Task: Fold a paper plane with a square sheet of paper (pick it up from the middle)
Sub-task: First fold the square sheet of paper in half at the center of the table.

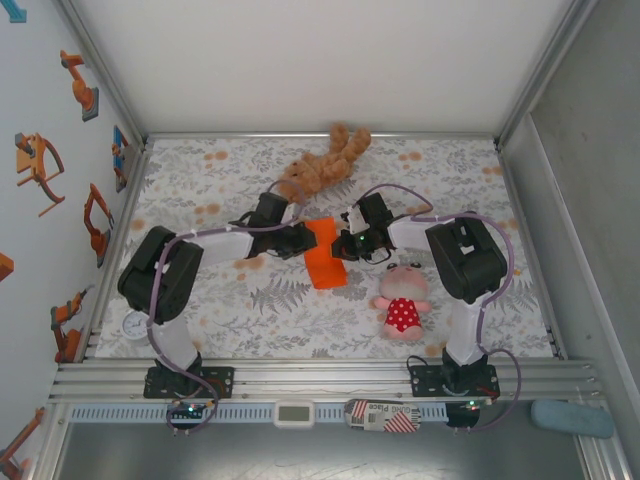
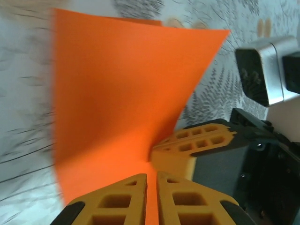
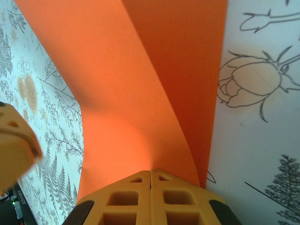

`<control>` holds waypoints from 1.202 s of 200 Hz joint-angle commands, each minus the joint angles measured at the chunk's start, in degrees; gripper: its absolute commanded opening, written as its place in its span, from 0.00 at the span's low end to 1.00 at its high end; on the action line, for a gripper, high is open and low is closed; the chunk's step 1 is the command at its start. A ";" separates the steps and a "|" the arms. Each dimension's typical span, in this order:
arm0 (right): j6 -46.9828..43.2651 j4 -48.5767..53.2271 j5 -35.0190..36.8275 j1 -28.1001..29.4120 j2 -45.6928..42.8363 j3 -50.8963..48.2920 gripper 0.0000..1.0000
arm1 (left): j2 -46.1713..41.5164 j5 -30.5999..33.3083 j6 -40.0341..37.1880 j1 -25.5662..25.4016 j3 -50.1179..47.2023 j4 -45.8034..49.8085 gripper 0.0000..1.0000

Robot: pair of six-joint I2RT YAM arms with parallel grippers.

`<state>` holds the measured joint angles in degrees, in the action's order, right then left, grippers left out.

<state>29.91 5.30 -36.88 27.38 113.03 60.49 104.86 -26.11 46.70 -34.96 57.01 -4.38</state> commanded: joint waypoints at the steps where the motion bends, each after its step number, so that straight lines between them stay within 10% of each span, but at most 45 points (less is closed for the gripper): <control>1: -1.69 13.31 13.71 -1.18 5.97 -4.33 0.00 | 4.62 -0.94 0.49 -0.15 2.59 -2.75 0.15; 121: -1.93 13.35 14.38 -1.27 5.76 -4.64 0.00 | 4.64 12.40 -8.25 9.45 2.80 9.41 0.15; 179: -1.89 13.19 14.38 -1.27 5.70 -4.84 0.00 | -3.83 10.92 -6.81 3.89 0.54 2.98 0.14; 240: -1.75 12.37 14.30 -1.24 5.95 -5.56 0.00 | 5.52 9.65 -4.19 0.53 5.72 -2.28 0.14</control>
<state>29.91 5.10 -36.86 27.38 113.01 60.18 106.67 -16.45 41.50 -34.92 60.25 -4.60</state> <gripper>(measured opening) 0.050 0.143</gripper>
